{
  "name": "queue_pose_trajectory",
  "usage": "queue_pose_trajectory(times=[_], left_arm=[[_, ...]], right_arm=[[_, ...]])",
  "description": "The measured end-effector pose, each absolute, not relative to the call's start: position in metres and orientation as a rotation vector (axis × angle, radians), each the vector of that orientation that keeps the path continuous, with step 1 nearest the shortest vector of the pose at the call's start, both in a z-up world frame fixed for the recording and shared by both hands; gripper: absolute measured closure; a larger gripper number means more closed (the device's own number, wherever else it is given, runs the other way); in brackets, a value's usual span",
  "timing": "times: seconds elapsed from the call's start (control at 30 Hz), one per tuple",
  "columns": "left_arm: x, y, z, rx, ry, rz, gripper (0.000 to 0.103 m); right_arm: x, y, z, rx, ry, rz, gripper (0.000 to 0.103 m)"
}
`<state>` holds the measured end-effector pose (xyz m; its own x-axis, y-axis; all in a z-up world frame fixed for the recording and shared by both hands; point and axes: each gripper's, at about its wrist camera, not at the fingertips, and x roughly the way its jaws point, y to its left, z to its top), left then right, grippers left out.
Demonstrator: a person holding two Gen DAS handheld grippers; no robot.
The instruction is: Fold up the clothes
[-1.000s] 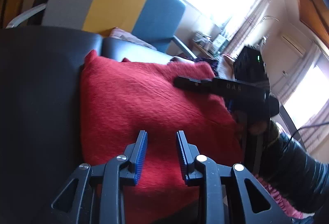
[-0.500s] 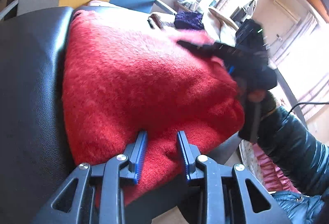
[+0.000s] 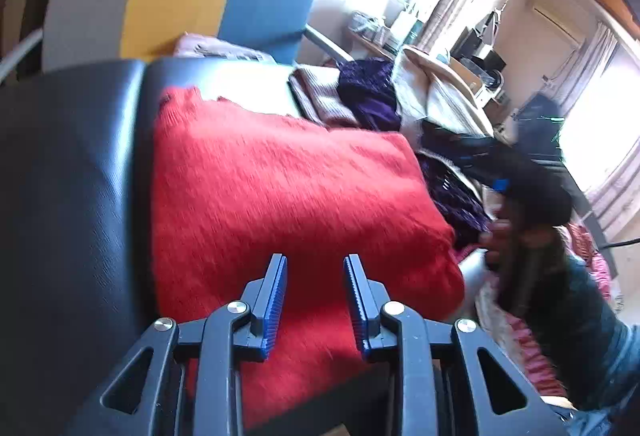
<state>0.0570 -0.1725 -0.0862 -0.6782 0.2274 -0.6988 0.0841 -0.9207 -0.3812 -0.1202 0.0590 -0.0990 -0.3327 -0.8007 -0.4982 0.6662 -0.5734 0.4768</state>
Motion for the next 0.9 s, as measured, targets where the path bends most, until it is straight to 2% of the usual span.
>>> queue_pose_trajectory(times=[0.07,0.17,0.33,0.47,0.6,0.73,0.9], left_arm=[[0.05,-0.168,-0.087,-1.229,-0.564,2.767,0.074],[0.047,-0.159,-0.094,-1.254,-0.485,2.806,0.074],[0.062,-0.145,-0.126,-1.346,-0.495,2.766,0.071],[0.082,-0.135,-0.128,-1.318,-0.468,2.809,0.071],[0.081,-0.139,-0.117,-1.33,-0.538,2.779,0.072],[0.088,-0.16,-0.085,-1.185,-0.634,2.857,0.076],[0.069,-0.194,-0.043,-0.998,-0.692,3.032,0.073]], right_arm=[[-0.113,0.065,-0.078,0.823,-0.25,-1.984,0.053],[-0.093,0.047,-0.065,0.789,-0.18,-1.927,0.053],[-0.064,0.018,-0.115,0.946,0.068,-1.935,0.054],[-0.032,0.031,-0.145,0.762,0.261,-2.042,0.054],[-0.046,0.032,-0.141,0.802,0.221,-2.024,0.053],[-0.059,0.027,-0.119,0.897,0.188,-1.991,0.047],[-0.078,0.026,-0.07,0.897,-0.06,-2.032,0.038]])
